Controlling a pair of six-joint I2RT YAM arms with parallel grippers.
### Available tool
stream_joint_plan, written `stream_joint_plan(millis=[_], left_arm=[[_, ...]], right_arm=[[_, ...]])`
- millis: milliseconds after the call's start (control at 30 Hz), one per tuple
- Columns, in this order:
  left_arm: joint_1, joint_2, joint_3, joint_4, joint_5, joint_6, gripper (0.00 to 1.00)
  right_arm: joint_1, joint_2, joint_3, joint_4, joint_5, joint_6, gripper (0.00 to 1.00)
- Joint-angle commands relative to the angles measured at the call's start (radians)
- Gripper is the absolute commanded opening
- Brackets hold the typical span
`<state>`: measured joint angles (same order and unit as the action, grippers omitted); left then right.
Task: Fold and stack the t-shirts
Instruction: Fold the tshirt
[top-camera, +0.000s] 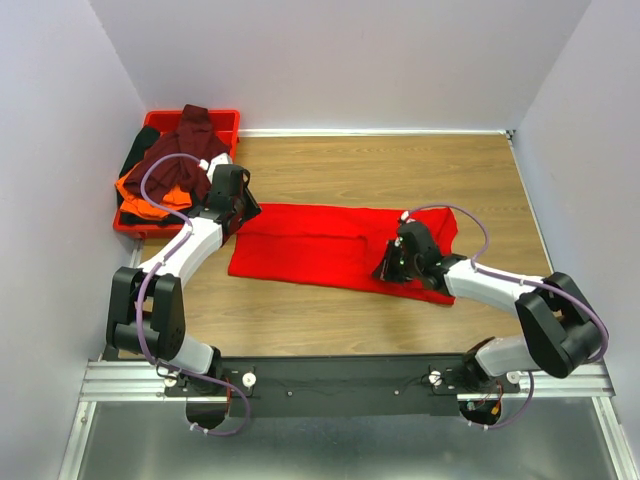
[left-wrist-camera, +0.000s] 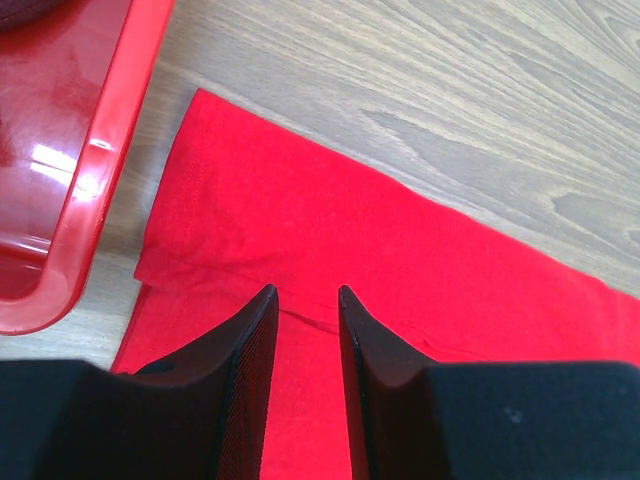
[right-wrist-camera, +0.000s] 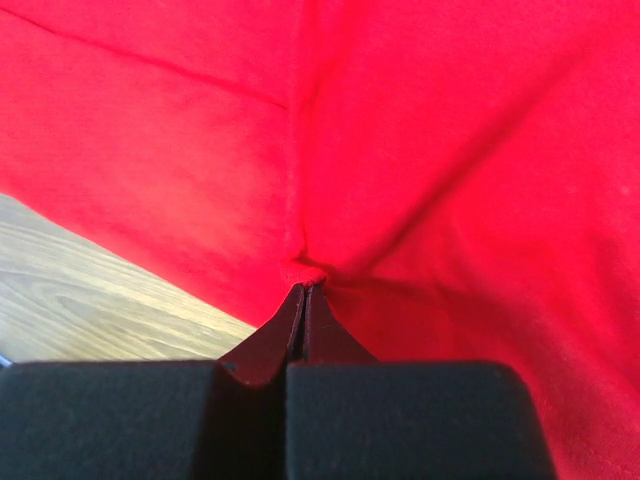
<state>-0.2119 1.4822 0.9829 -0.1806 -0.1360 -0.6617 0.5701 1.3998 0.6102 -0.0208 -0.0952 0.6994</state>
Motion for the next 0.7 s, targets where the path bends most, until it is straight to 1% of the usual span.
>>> stream_joint_plan(millis=[0,167,300,667], left_arm=[[-0.004,-0.011,-0.012,0.015,0.021,0.010,0.38],[-0.006,-0.013,-0.015,0.015,0.021,0.007,0.38],[-0.006,-0.008,-0.016,0.020,0.027,0.002,0.38],[-0.009,-0.002,-0.029,0.029,0.041,-0.007,0.38]], right_arm=[[0.013,-0.021,-0.036,-0.034,0.054,0.017,0.00],[0.011,-0.039,-0.044,-0.041,0.060,0.018,0.01],[0.014,-0.021,-0.017,-0.039,0.057,0.015,0.06],[0.030,0.045,0.075,-0.034,0.045,0.011,0.06]])
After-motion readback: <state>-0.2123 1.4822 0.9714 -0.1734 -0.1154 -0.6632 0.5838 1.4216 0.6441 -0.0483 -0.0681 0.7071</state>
